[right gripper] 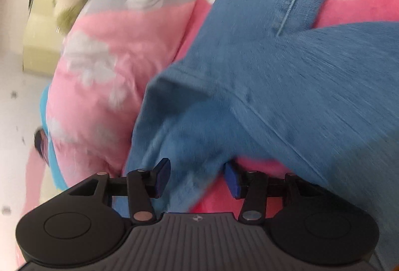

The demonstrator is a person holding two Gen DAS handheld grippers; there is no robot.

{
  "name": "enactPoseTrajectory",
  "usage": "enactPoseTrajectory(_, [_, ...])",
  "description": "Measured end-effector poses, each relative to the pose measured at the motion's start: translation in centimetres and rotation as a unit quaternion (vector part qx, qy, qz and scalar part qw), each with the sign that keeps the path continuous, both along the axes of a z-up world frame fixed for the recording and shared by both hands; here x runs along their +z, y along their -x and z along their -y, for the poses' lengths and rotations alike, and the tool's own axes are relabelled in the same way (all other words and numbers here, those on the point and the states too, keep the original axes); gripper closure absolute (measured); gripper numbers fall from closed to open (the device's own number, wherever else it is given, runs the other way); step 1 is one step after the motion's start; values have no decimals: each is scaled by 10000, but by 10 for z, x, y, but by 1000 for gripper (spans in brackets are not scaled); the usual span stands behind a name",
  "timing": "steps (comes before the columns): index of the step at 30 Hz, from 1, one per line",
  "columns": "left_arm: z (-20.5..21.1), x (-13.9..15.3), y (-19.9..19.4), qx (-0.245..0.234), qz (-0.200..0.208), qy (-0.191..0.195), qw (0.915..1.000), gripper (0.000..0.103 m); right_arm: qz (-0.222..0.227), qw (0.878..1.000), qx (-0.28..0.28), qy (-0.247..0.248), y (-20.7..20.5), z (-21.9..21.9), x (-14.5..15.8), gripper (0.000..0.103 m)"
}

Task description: Fold clothes

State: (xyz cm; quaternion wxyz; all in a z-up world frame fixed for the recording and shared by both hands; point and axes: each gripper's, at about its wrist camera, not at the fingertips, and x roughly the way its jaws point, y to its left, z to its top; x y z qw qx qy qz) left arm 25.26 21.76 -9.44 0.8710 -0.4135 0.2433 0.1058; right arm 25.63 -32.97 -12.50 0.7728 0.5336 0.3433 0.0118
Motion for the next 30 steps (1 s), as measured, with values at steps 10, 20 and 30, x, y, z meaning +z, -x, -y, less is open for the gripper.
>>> enactPoseTrajectory(10, [20,9,-6,320,-68,-623,9975,78,423,9988,-135,208,-30,0,-13,84])
enactPoseTrajectory(20, [19,49,32,208,-1,-460,9987,89,816,9963,-202,199,17,11,31,93])
enactPoseTrajectory(30, [14,61,179,-287,93,-303,9991,90,661,9974,110,271,159,34,70,94])
